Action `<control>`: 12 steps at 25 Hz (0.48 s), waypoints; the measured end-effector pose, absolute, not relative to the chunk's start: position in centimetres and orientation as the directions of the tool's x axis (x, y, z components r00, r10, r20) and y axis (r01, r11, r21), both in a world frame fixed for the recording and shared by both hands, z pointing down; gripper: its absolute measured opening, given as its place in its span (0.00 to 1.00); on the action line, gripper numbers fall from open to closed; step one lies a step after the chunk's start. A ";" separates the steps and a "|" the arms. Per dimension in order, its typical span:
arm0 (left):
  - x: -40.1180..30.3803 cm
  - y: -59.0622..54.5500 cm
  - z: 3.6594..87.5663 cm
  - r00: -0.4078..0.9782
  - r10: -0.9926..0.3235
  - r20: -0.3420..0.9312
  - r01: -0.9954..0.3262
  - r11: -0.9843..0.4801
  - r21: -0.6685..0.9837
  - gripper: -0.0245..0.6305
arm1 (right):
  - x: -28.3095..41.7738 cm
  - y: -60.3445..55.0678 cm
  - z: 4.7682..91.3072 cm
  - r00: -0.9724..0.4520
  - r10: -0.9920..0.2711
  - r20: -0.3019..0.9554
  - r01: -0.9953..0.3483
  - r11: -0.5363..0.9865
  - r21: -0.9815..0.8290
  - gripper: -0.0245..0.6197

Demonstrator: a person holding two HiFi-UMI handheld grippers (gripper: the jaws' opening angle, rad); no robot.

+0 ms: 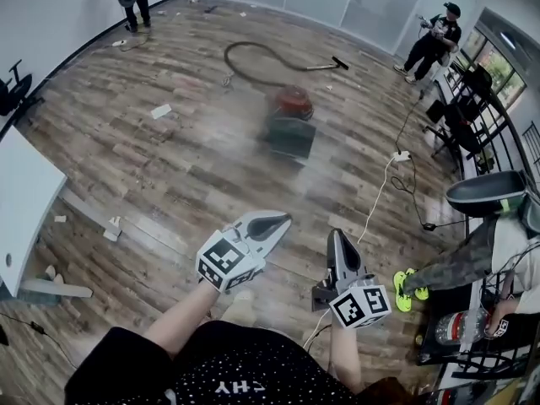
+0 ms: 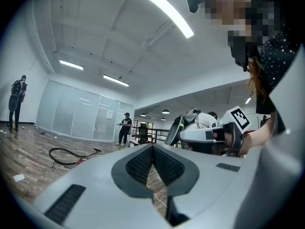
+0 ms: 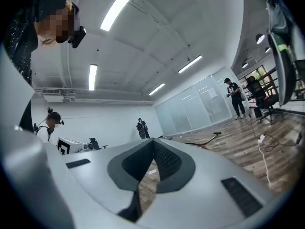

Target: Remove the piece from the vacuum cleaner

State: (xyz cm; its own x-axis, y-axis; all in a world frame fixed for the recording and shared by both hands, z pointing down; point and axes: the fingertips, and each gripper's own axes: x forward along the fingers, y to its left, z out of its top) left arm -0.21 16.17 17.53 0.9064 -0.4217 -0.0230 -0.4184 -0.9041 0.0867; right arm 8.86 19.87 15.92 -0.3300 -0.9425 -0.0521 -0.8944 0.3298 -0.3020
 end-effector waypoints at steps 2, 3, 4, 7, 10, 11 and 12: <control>-0.5 13.3 17.3 0.900 -0.434 -0.031 -0.430 -0.898 0.089 0.05 | 8.6 17.2 16.1 -0.345 -0.938 -0.047 -0.890 0.342 -0.302 0.05; -0.5 11.9 17.3 0.897 -0.441 -0.034 -0.437 -0.895 0.092 0.05 | 8.6 15.9 16.2 -0.351 -0.936 -0.039 -0.888 0.346 -0.302 0.05; -0.6 10.7 17.2 0.893 -0.449 -0.035 -0.445 -0.891 0.096 0.05 | 8.6 14.8 16.4 -0.358 -0.933 -0.030 -0.887 0.350 -0.302 0.05; -0.8 7.7 17.3 0.884 -0.467 -0.035 -0.461 -0.881 0.109 0.05 | 8.7 11.7 16.6 -0.385 -0.923 -0.005 -0.880 0.368 -0.300 0.05; -1.0 4.4 17.9 0.871 -0.491 -0.024 -0.485 -0.866 0.121 0.05 | 8.9 8.0 17.2 -0.399 -0.917 0.009 -0.871 0.376 -0.317 0.05; -1.1 3.3 18.3 0.865 -0.501 -0.020 -0.495 -0.859 0.129 0.05 | 8.9 6.7 17.4 -0.407 -0.913 0.011 -0.866 0.382 -0.323 0.05; -1.1 2.2 18.6 0.861 -0.509 -0.018 -0.502 -0.854 0.137 0.05 | 8.9 5.4 17.6 -0.415 -0.910 0.012 -0.862 0.389 -0.325 0.05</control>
State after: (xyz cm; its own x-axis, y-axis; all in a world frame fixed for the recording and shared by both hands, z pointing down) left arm -1.14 2.22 18.60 0.8609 -0.5085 -0.0184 -0.5016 -0.8542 0.1370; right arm 8.94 5.39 17.59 -0.4149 -0.9098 0.0120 -0.8621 0.3888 -0.3250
